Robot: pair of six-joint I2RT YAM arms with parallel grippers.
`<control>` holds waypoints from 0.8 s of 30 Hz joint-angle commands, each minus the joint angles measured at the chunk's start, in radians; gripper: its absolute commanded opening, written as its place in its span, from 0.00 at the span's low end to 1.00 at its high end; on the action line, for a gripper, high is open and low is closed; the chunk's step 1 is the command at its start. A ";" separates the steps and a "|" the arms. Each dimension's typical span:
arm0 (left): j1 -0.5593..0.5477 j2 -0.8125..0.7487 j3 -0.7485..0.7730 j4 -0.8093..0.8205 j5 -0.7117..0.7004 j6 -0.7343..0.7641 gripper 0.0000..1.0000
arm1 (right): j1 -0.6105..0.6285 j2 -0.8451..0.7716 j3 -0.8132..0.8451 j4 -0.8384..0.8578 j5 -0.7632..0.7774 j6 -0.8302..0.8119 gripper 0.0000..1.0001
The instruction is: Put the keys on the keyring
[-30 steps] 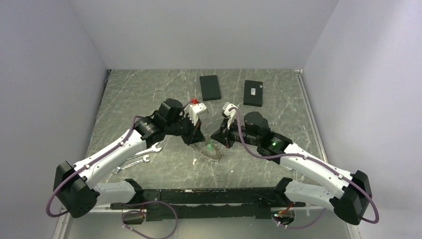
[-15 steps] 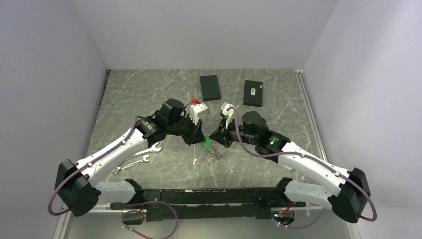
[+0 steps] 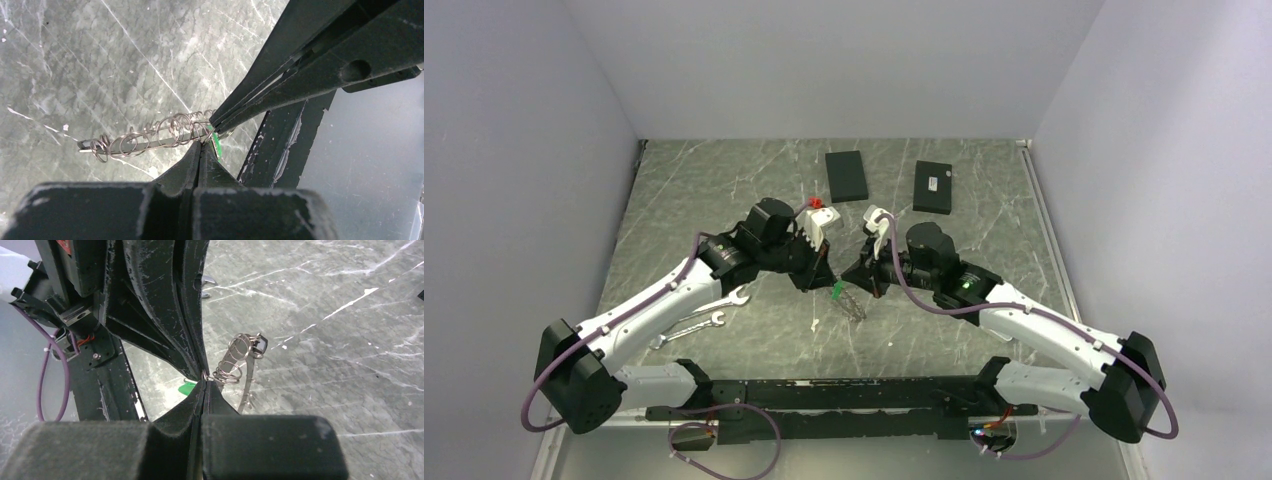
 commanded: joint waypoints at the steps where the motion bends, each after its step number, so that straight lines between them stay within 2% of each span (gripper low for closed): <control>1: -0.002 -0.016 0.014 0.069 0.029 -0.017 0.00 | 0.023 0.013 0.043 0.020 -0.001 -0.006 0.00; 24: 0.025 -0.041 0.004 0.091 0.097 -0.034 0.00 | 0.068 0.088 0.017 0.016 0.190 0.024 0.00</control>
